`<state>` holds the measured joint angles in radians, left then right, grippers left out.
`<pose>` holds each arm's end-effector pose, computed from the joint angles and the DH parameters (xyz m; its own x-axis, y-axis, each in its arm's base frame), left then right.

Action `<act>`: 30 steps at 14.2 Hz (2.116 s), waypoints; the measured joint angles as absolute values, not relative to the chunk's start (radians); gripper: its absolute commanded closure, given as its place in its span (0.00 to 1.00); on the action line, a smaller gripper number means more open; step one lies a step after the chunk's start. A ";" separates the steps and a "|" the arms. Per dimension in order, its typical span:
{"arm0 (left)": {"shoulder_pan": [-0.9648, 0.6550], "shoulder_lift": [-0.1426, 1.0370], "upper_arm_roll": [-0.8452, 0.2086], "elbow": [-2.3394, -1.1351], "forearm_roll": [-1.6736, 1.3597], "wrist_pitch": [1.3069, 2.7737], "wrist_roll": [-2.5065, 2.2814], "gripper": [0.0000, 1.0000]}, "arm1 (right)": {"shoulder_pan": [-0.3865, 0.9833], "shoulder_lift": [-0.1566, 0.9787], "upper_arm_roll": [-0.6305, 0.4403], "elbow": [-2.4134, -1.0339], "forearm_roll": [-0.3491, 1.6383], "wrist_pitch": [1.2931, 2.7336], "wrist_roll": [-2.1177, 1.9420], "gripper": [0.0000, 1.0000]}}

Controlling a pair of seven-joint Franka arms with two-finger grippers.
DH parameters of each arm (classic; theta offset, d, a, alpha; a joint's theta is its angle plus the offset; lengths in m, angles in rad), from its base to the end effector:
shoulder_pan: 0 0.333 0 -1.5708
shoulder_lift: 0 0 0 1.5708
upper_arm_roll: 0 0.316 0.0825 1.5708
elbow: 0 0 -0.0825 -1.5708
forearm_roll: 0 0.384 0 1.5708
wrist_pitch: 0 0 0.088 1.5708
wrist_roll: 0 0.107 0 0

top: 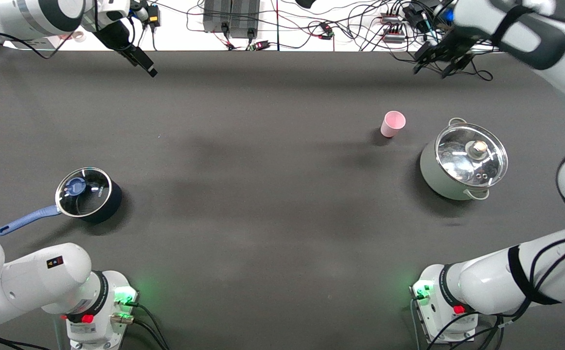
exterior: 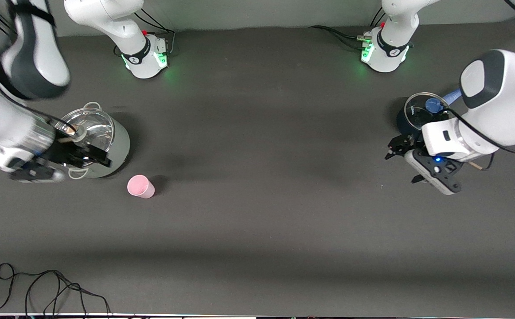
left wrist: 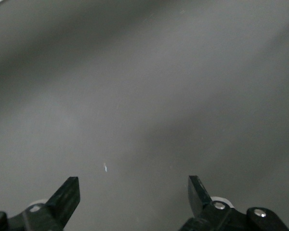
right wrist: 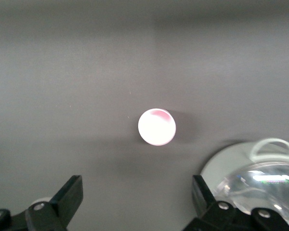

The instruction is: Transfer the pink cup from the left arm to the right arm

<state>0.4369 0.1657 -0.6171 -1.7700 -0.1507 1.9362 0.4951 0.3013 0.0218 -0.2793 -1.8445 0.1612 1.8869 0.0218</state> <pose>0.5973 -0.1007 0.4835 0.8170 -0.5616 0.1309 -0.5766 -0.7929 0.1970 0.5706 0.0256 0.5104 0.9987 -0.0493 0.0147 -0.0466 -0.9879 -0.1480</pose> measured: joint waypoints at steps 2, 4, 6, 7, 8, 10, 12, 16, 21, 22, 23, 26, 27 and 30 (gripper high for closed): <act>0.449 0.147 -0.609 -1.769 -0.136 1.876 0.358 0.00 | 0.301 -0.005 -0.282 -1.746 0.140 1.738 0.022 0.00; 0.468 0.132 -0.603 -1.755 -0.122 1.798 0.246 0.00 | 0.301 -0.009 -0.297 -1.641 0.114 1.610 0.022 0.00; 0.479 0.130 -0.601 -1.706 -0.091 1.706 0.156 0.00 | 0.300 -0.009 -0.322 -1.561 0.103 1.523 0.021 0.00; 0.480 0.129 -0.601 -1.685 -0.084 1.672 0.100 0.00 | 0.299 -0.010 -0.333 -1.537 0.101 1.495 0.021 0.00; 0.480 0.129 -0.601 -1.669 -0.079 1.648 0.039 0.00 | 0.299 -0.009 -0.340 -1.525 0.097 1.475 0.019 0.00; 0.480 0.129 -0.600 -1.653 -0.058 1.617 -0.065 0.00 | 0.299 -0.002 -0.342 -1.523 0.078 1.468 0.017 0.00; 0.480 0.128 -0.585 -1.644 -0.039 1.597 -0.113 0.00 | 0.300 0.012 -0.342 -1.523 0.074 1.468 0.016 0.00; 0.481 0.129 -0.542 -1.606 -0.028 1.540 -0.119 0.00 | 0.302 0.020 -0.342 -1.523 0.073 1.467 0.015 0.00; 0.479 0.128 -0.543 -1.569 0.004 1.516 -0.119 0.00 | 0.305 0.020 -0.341 -1.521 0.073 1.467 0.014 0.00; 0.477 0.127 -0.545 -1.573 0.013 1.529 -0.119 0.00 | 0.305 0.020 -0.341 -1.521 0.073 1.466 0.014 0.00; 0.474 0.125 -0.549 -1.578 0.018 1.540 -0.115 0.00 | 0.305 0.020 -0.341 -1.521 0.073 1.466 0.014 0.00; 0.473 0.097 -0.551 -1.613 0.021 1.584 -0.099 0.00 | 0.299 0.020 -0.339 -1.521 0.065 1.461 0.014 0.00; 0.470 0.083 -0.545 -1.631 0.021 1.598 -0.096 0.00 | 0.283 0.019 -0.329 -1.521 0.063 1.457 0.013 0.00; 0.319 0.055 -0.374 -1.658 0.020 1.616 -0.074 0.00 | 0.111 0.017 -0.170 -1.521 0.062 1.452 0.007 0.00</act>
